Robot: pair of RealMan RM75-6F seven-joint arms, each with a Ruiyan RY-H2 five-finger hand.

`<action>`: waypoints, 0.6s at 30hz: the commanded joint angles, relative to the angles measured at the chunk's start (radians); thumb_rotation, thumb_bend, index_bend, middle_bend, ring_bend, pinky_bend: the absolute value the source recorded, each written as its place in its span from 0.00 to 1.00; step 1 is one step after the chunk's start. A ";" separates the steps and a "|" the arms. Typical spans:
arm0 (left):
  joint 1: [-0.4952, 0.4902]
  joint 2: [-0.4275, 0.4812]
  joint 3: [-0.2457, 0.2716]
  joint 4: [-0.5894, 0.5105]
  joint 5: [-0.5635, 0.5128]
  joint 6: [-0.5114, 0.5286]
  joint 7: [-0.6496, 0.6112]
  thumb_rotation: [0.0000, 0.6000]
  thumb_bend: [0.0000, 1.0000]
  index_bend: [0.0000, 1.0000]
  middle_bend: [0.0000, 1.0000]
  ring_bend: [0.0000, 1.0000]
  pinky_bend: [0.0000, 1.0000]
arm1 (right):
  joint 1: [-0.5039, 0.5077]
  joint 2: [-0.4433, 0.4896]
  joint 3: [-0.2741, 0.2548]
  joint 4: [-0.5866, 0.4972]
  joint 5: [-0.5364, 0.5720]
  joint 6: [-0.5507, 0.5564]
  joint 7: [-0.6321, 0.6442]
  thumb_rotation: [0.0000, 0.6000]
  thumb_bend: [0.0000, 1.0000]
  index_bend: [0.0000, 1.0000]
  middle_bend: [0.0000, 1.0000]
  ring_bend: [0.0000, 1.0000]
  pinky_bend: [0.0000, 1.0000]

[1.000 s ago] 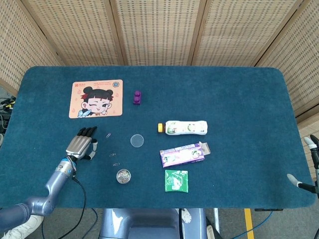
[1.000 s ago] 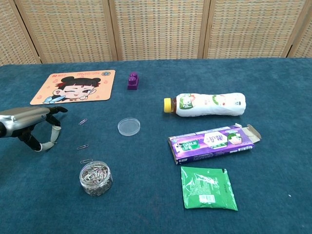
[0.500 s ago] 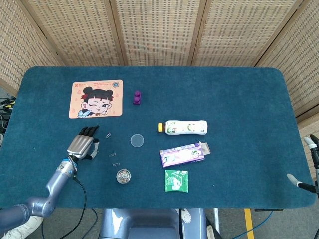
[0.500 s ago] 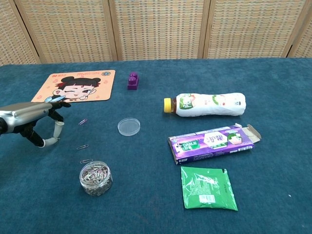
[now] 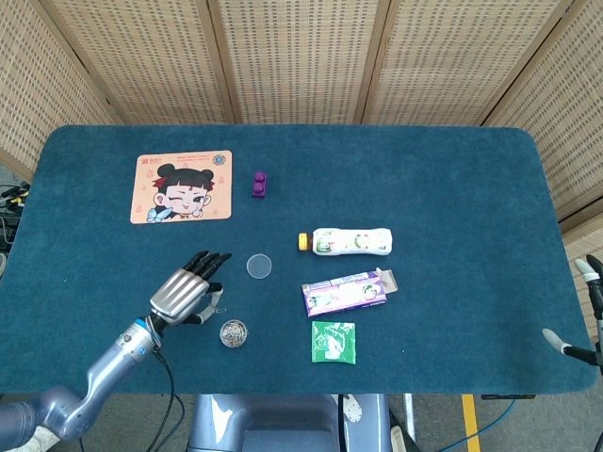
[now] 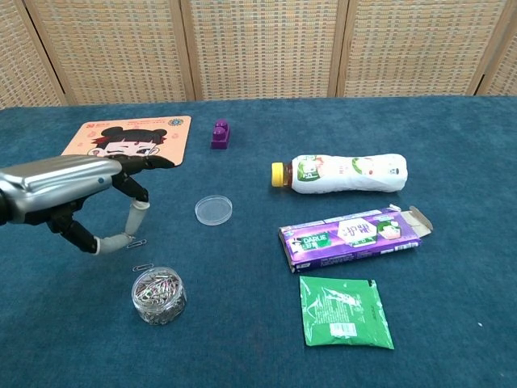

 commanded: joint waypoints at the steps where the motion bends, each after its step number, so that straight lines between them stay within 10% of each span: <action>1: -0.005 -0.006 0.025 -0.034 0.009 -0.013 0.044 1.00 0.44 0.69 0.00 0.00 0.00 | 0.000 0.000 0.000 0.001 0.001 -0.002 0.003 1.00 0.00 0.00 0.00 0.00 0.00; 18: -0.011 -0.037 0.043 -0.040 -0.034 -0.051 0.094 1.00 0.44 0.69 0.00 0.00 0.00 | -0.001 0.005 0.002 0.000 0.005 -0.001 0.015 1.00 0.00 0.00 0.00 0.00 0.00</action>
